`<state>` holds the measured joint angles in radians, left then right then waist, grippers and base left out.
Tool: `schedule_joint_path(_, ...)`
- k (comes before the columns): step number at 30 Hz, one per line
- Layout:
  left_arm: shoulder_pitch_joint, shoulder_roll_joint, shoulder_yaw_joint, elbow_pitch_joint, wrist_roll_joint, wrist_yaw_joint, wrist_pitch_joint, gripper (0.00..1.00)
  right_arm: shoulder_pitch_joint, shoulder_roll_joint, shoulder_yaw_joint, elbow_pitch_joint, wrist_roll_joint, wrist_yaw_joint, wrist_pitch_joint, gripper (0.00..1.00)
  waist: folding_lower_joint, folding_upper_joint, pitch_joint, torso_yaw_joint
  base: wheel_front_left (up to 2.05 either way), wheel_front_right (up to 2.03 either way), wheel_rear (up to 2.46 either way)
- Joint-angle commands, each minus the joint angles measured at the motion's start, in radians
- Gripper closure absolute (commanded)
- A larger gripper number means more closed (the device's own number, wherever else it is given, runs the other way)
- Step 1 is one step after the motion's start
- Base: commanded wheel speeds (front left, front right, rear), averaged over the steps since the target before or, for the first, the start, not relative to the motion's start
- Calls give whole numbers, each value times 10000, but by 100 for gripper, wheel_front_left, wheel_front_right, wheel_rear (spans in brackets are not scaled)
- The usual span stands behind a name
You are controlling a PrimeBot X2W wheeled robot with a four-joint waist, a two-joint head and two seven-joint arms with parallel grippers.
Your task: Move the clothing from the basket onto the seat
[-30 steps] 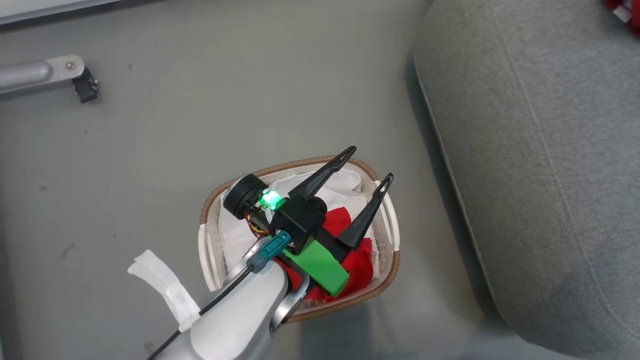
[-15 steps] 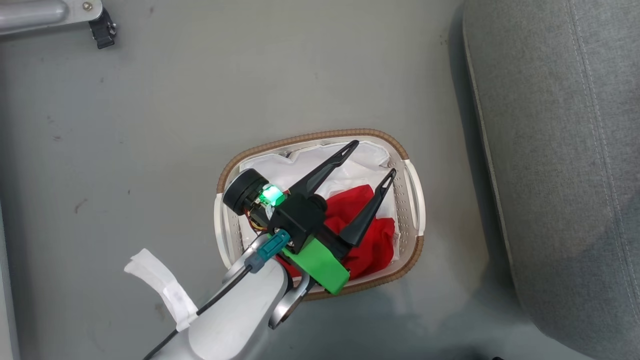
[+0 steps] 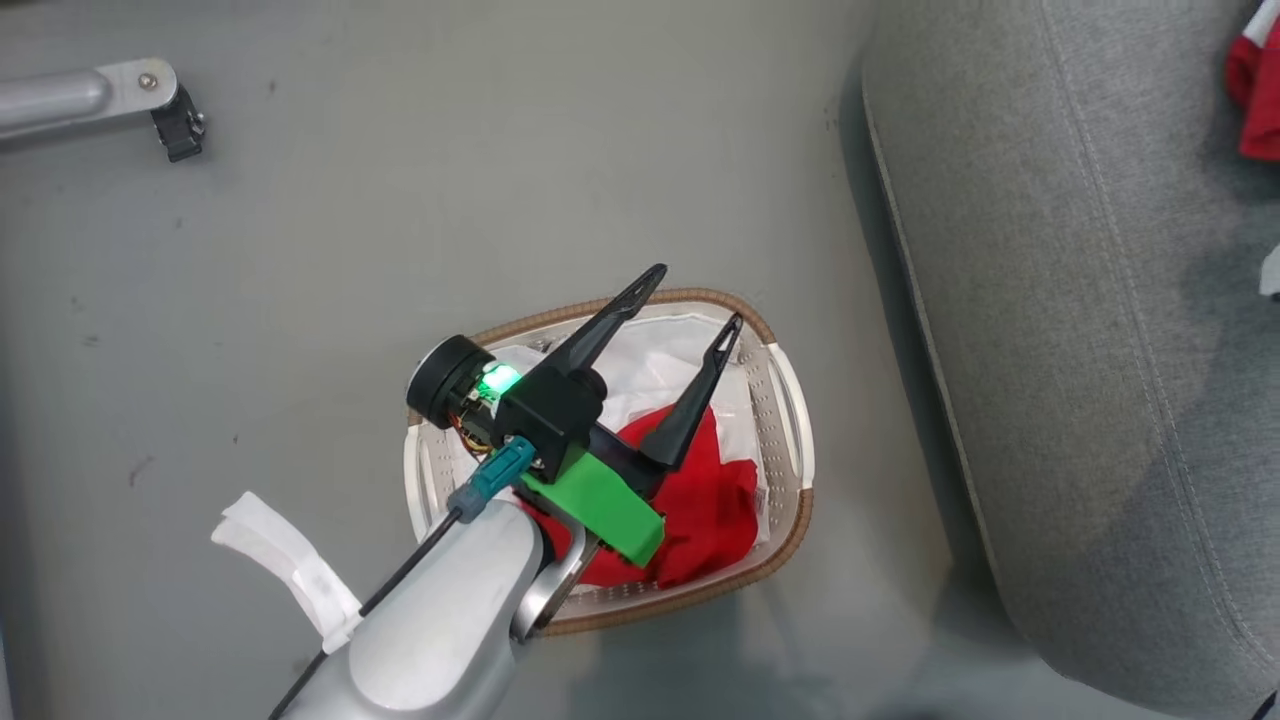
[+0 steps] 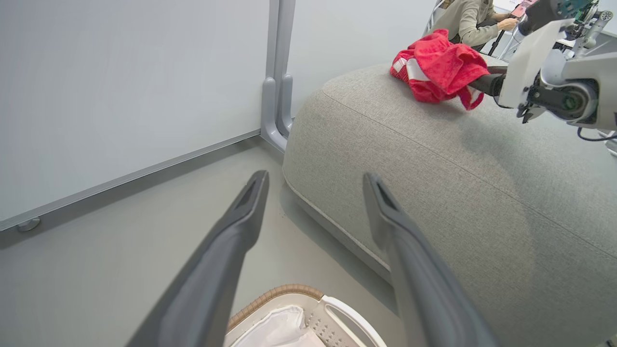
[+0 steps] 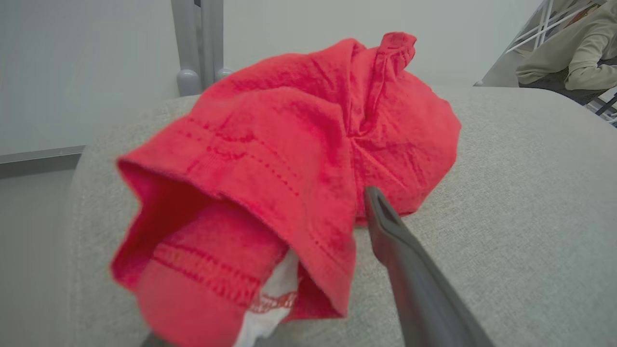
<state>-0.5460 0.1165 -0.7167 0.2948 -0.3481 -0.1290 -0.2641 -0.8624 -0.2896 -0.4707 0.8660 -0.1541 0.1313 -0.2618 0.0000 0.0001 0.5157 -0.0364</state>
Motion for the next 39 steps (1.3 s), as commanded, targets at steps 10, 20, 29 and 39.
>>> schedule_joint_path(10,906,-76,1339,134,-62,-20,-7,0,1091,126,1398,-545,753,-10,-47,0,0,-1,-1980,-273,0,0,0)
schedule_joint_path(20,1974,-294,2434,304,-79,-20,-6,0,1423,178,2726,-874,1335,-10,-48,0,0,-1,-3329,171,0,0,0)
schedule_joint_path(29,2645,-462,3493,416,-41,78,-6,0,1697,568,3619,-1191,1825,-10,-48,0,0,-1,-3946,596,0,0,0)
schedule_joint_path(39,3501,-601,5345,157,205,436,-6,0,2673,1871,3880,-2611,2259,-10,-48,0,0,-1,-3977,467,0,0,0)
